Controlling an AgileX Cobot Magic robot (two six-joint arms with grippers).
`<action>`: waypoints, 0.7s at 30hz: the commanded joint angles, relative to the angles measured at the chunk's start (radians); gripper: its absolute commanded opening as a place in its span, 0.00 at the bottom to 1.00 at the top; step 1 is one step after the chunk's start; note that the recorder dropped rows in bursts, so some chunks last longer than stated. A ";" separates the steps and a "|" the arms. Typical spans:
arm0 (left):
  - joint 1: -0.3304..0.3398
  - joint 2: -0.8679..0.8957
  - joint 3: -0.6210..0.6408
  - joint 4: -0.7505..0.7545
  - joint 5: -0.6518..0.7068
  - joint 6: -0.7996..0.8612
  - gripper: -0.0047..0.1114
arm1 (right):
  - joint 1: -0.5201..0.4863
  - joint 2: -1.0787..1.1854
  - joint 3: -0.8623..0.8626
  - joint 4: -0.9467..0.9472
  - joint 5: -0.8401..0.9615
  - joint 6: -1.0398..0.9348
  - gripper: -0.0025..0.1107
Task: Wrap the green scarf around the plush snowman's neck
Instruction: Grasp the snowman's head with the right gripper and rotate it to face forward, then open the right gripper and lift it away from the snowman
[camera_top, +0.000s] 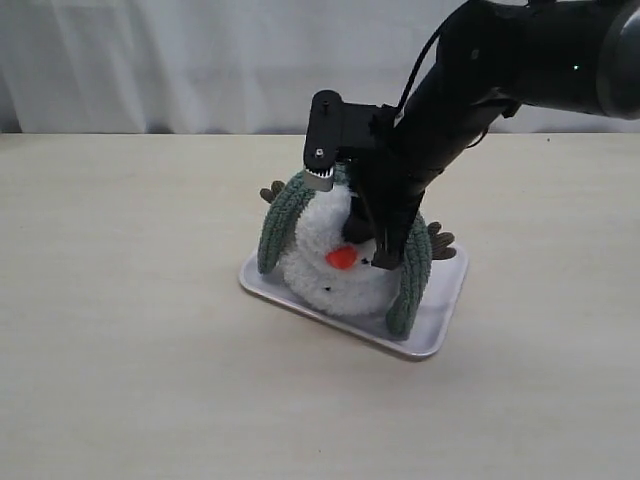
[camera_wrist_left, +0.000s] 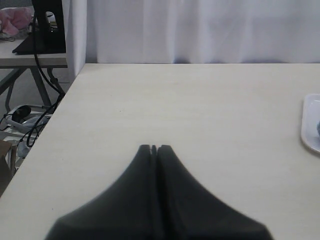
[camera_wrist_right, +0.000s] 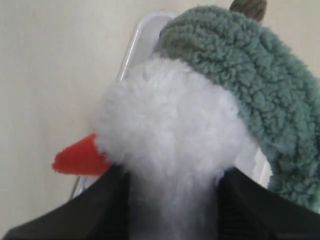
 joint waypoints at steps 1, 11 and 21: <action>0.005 -0.002 0.003 0.001 -0.015 -0.003 0.04 | 0.032 0.007 0.001 -0.156 0.003 -0.042 0.06; 0.005 -0.002 0.003 0.001 -0.015 -0.003 0.04 | 0.032 0.004 0.001 -0.185 -0.122 0.023 0.42; 0.005 -0.002 0.003 0.001 -0.015 -0.003 0.04 | 0.032 -0.067 0.001 -0.185 -0.126 0.161 0.56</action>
